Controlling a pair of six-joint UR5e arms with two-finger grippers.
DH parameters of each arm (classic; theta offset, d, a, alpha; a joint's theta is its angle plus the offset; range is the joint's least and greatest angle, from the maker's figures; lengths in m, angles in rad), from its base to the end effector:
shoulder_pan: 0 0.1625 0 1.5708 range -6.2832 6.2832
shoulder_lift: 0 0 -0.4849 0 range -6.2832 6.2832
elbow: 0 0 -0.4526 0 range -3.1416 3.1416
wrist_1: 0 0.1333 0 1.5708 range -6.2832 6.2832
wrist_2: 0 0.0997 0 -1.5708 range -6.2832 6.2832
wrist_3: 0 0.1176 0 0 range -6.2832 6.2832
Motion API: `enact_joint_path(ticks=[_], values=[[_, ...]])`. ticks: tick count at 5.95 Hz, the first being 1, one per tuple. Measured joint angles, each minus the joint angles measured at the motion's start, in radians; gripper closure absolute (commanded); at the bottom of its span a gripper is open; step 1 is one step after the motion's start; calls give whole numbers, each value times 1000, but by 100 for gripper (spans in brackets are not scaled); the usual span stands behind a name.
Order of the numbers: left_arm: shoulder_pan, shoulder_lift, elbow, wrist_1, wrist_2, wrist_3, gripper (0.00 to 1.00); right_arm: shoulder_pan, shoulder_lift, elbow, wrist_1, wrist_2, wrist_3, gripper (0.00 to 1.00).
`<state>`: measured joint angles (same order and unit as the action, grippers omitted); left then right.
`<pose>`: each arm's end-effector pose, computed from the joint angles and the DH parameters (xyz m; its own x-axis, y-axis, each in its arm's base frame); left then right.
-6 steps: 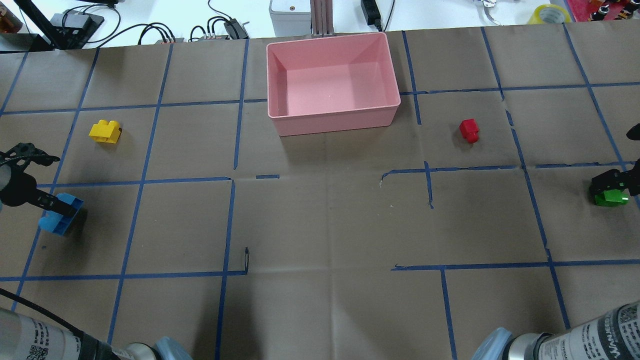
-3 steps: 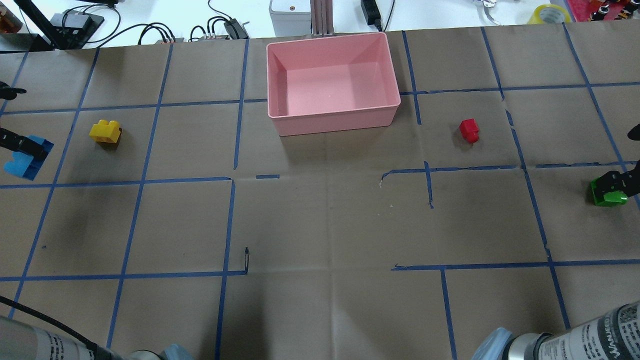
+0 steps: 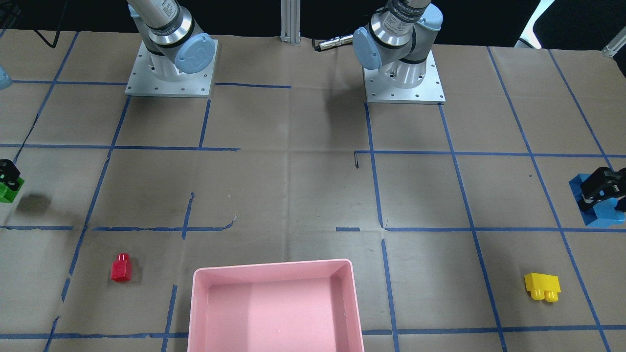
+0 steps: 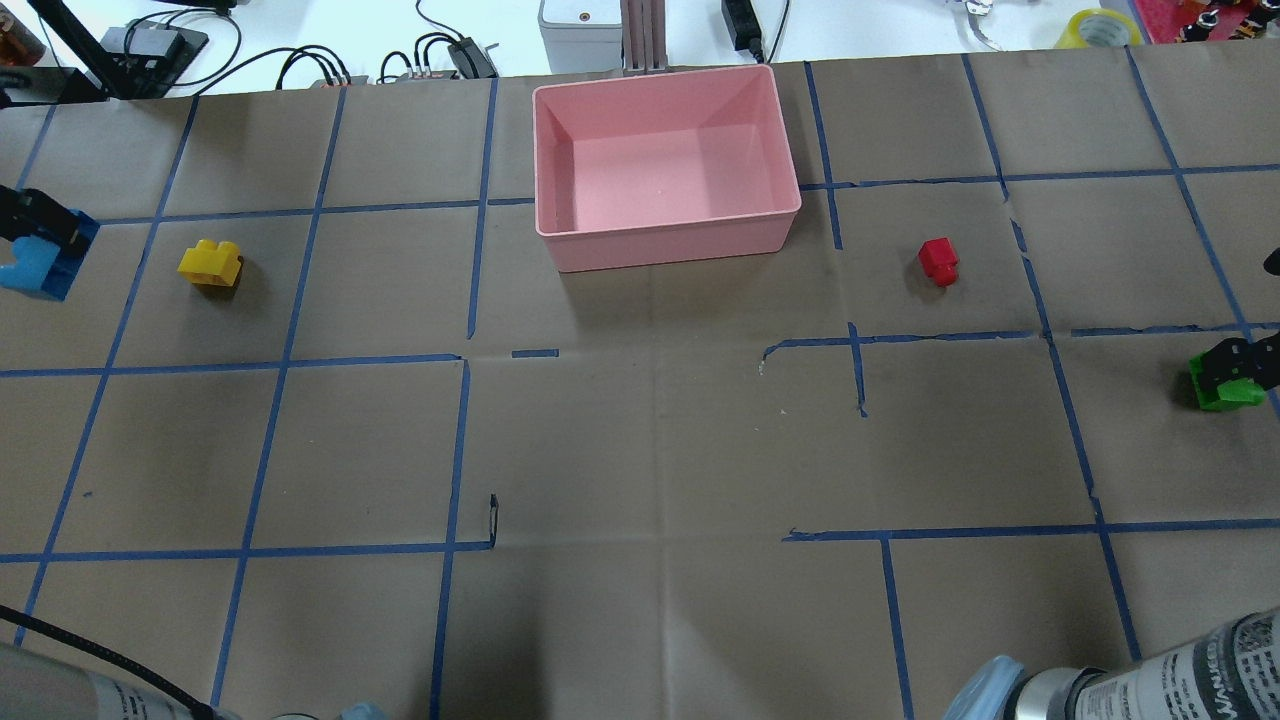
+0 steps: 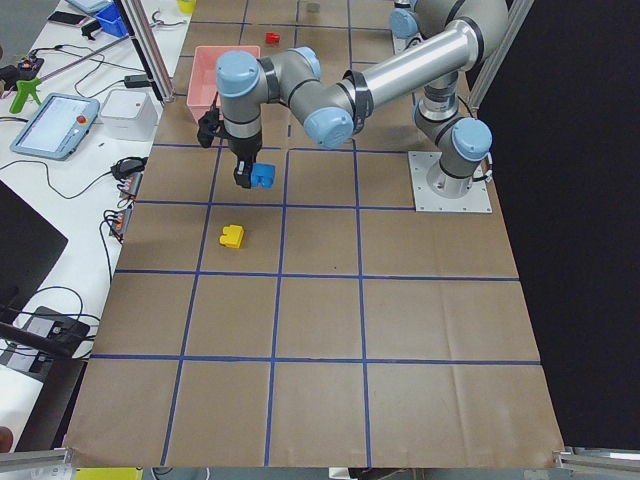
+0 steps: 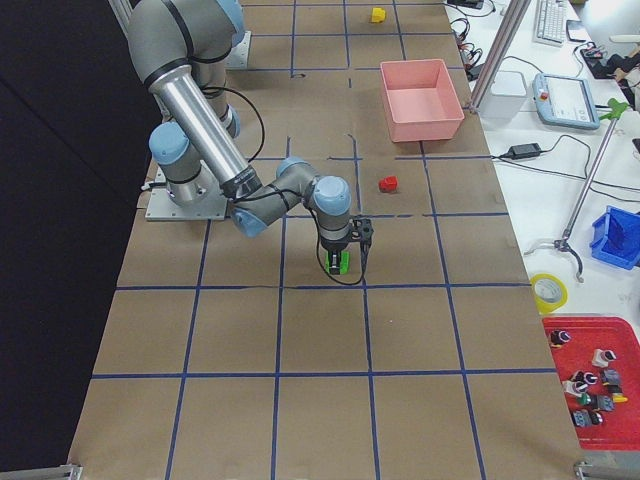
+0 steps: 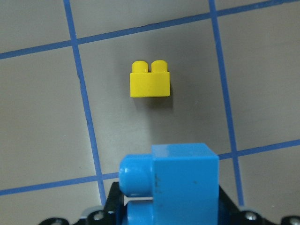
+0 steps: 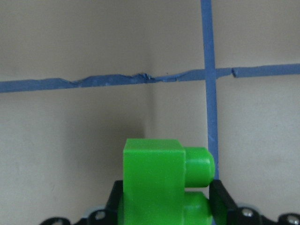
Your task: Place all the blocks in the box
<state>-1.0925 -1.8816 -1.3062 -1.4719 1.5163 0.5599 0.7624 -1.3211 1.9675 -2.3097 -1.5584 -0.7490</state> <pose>0.2010 -0.6912 0.4912 -0.9963 0.0836 0.0181 0.0821 0.9939 -0.0735 -0.3345 -0.5058 0.2519 -0.9967 0.0608 0.0539 0.0566 0.9955 -0.0760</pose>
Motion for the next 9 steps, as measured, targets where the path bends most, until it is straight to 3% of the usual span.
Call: enact_joint_path(ticks=[2, 3, 4, 6, 7, 8, 9], values=[[-168, -48, 113, -48, -1, -242, 73, 93, -114, -122, 306, 100, 9, 100], [-253, -106, 196, -65, -4, -357, 73, 213, -127, -188, 374, 146, 31, 100], [-341, -182, 294, -90, -5, -470, 73, 343, -124, -233, 389, 215, 89, 100], [-515, -350, 482, -104, -8, -693, 73, 551, -40, -300, 344, 515, 210, 100], [-565, -425, 540, -89, -10, -758, 73, 637, 54, -370, 284, 609, 246, 99], [-588, -486, 563, -56, -12, -795, 72, 699, 144, -450, 236, 640, 258, 95], [-598, -531, 567, -21, -13, -824, 65, 741, 216, -514, 188, 657, 262, 40]])
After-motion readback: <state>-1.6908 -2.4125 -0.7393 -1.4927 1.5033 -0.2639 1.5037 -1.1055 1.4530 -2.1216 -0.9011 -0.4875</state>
